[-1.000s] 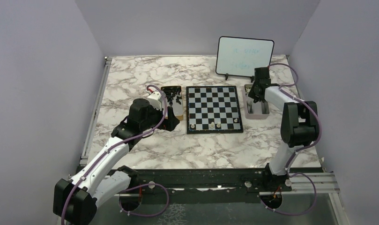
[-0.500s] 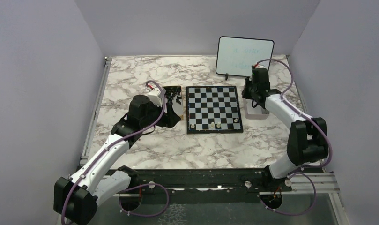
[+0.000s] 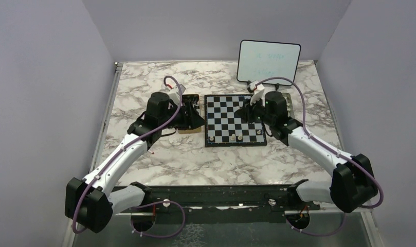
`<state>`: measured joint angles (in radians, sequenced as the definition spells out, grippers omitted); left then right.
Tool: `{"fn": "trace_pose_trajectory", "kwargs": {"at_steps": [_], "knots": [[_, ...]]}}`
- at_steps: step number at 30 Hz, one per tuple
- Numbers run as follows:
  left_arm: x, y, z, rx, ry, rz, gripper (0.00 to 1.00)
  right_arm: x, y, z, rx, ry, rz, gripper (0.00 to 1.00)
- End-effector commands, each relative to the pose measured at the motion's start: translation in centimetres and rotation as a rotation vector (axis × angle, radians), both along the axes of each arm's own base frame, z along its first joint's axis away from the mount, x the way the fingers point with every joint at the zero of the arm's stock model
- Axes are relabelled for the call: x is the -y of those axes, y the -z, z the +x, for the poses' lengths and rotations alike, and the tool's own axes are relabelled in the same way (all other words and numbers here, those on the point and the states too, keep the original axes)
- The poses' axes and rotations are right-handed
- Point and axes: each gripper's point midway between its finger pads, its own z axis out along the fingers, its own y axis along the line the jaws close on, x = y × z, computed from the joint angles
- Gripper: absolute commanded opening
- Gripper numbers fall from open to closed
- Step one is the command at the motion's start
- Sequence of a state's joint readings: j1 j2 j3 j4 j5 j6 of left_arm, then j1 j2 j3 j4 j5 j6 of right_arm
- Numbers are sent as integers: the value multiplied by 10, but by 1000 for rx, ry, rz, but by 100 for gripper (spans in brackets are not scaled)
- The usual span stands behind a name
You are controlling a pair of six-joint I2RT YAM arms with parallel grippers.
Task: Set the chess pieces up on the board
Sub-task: Place the chess piece on the chessboard.
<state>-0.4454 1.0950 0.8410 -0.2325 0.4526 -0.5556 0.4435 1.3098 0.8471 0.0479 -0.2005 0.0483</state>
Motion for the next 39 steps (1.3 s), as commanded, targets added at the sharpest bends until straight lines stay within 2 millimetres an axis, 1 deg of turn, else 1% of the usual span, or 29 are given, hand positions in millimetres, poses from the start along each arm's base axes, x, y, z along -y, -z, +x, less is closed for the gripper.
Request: {"fn": "trace_pose_trajectory", "kwargs": {"at_steps": [1,3,7,12,15,16,18,22,26,30,32,35,39], "knots": [[25,-40,0,-33,65,-159,57,-44,-38,-37,229,-279,69,20],[33,-48,0,-45,93,-213,55,-56,-46,-54,297,-335,76,21],[43,-56,3,-69,123,-274,47,-67,-59,-72,364,-400,102,21],[48,-59,9,-92,132,-284,47,-75,-73,-88,405,-463,132,20],[50,-63,8,-102,142,-302,47,-79,-77,-96,421,-493,138,20],[52,-67,8,-97,148,-317,49,-80,-78,-98,424,-499,139,20],[54,-72,7,-100,159,-340,52,-82,-80,-101,429,-508,140,20],[58,-71,8,-113,176,-346,52,-86,-82,-105,430,-522,142,20],[64,-67,7,-140,201,-345,47,-89,-83,-107,433,-531,140,20],[71,-66,5,-145,219,-343,45,-90,-83,-107,434,-528,136,20],[74,-62,4,-156,223,-338,43,-90,-83,-106,435,-525,133,21],[80,-56,1,-169,233,-330,42,-90,-82,-105,434,-521,130,21],[85,-54,-3,-172,249,-325,38,-89,-80,-104,426,-512,124,20]]}}
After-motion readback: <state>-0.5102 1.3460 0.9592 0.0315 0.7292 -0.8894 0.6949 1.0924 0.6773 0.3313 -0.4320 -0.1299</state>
